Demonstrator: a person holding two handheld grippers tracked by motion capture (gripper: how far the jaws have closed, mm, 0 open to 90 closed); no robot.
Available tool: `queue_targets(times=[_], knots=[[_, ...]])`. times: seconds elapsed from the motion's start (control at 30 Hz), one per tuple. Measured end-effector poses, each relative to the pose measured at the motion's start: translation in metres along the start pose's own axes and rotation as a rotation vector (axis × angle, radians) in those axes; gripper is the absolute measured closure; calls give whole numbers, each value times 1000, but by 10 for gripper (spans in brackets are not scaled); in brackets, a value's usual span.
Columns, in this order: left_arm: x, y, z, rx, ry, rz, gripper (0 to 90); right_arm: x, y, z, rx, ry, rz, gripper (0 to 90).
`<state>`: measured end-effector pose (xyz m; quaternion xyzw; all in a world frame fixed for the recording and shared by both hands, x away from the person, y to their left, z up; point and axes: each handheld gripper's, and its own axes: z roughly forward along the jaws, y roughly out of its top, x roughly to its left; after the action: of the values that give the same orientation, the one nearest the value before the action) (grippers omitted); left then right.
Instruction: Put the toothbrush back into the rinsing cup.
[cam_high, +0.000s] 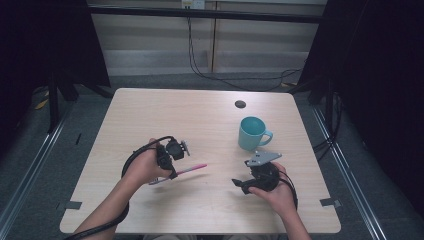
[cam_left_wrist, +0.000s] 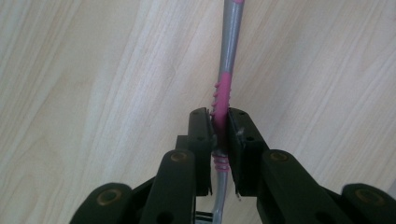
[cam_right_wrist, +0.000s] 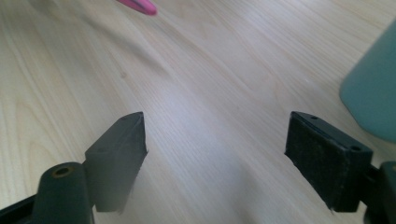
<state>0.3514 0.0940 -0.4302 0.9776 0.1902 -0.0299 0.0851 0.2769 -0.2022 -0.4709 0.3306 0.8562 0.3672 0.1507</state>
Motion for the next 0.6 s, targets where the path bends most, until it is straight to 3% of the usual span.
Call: queue_targets(times=[0.47, 0.6], knots=[[-5, 17, -5, 4, -5, 28, 806, 9, 28, 9, 43, 2, -107, 245], [-7, 24, -7, 7, -2, 32, 806, 12, 38, 8, 52, -1, -171, 253]])
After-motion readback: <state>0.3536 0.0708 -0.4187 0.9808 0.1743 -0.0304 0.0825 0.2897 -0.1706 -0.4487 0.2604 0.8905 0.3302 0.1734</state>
